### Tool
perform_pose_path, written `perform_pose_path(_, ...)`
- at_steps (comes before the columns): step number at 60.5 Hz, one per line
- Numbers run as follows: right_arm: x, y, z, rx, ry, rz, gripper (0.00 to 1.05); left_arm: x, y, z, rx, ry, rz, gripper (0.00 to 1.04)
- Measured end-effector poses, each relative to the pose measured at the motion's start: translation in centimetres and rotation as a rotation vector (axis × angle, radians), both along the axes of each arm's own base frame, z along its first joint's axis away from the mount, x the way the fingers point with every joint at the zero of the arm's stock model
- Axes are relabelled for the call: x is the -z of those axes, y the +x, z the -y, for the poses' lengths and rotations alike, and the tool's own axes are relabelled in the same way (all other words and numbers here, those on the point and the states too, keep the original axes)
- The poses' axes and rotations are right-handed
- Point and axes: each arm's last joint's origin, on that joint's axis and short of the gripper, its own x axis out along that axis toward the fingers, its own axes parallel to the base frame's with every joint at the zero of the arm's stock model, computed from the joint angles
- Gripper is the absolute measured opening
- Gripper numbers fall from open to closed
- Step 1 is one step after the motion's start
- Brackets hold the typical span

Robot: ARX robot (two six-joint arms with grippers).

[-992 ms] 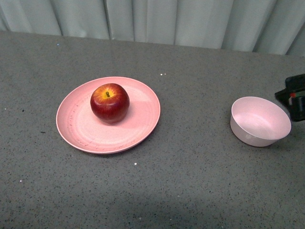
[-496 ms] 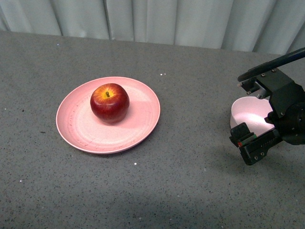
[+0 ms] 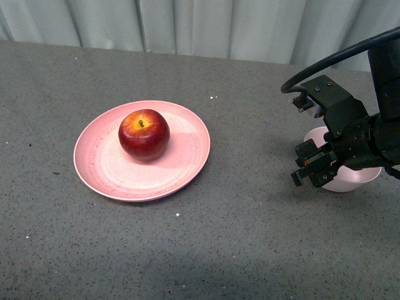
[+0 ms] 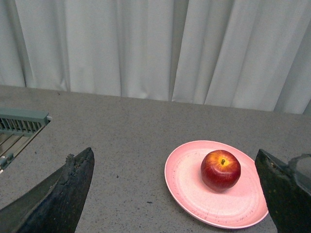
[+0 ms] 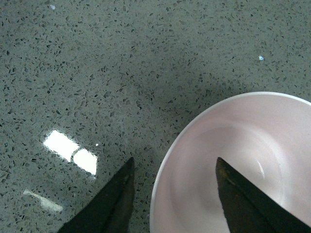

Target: Move apple from plate to bowl

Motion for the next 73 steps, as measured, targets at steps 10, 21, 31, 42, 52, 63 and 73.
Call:
perform_pose_path(10,0.1,0.0,-0.3,-0.005,-0.001,-0.009,0.17,0.0,0.0,0.0,0.000,0.000,0.000,0.98)
perform_pose_path(21,0.1,0.0,-0.3,-0.002,-0.005,-0.008,0.01,0.0,0.0,0.0,0.000,0.000,0.000,0.98)
perform_pose_path(31,-0.1,-0.1,-0.2,-0.002,-0.007,-0.015,0.01,0.0,0.0,0.0,0.000,0.000,0.000,0.98)
perform_pose_path(42,-2.1,-0.3,-1.2,-0.032,0.059,0.001,0.01,0.0,0.0,0.0,0.000,0.000,0.000,0.98)
perform_pose_path(52,-3.6,-0.8,-4.1,-0.113,0.131,0.017,0.01,0.0,0.0,0.0,0.000,0.000,0.000,0.98)
perform_pose_path(63,-3.6,-1.1,-7.3,-0.168,0.159,0.019,0.01,0.0,0.0,0.0,-0.001,0.000,0.000,0.98)
perform_pose_path(73,-2.8,-0.5,-8.4,-0.165,0.156,0.008,0.01,0.0,0.0,0.0,0.000,0.000,0.000,0.98)
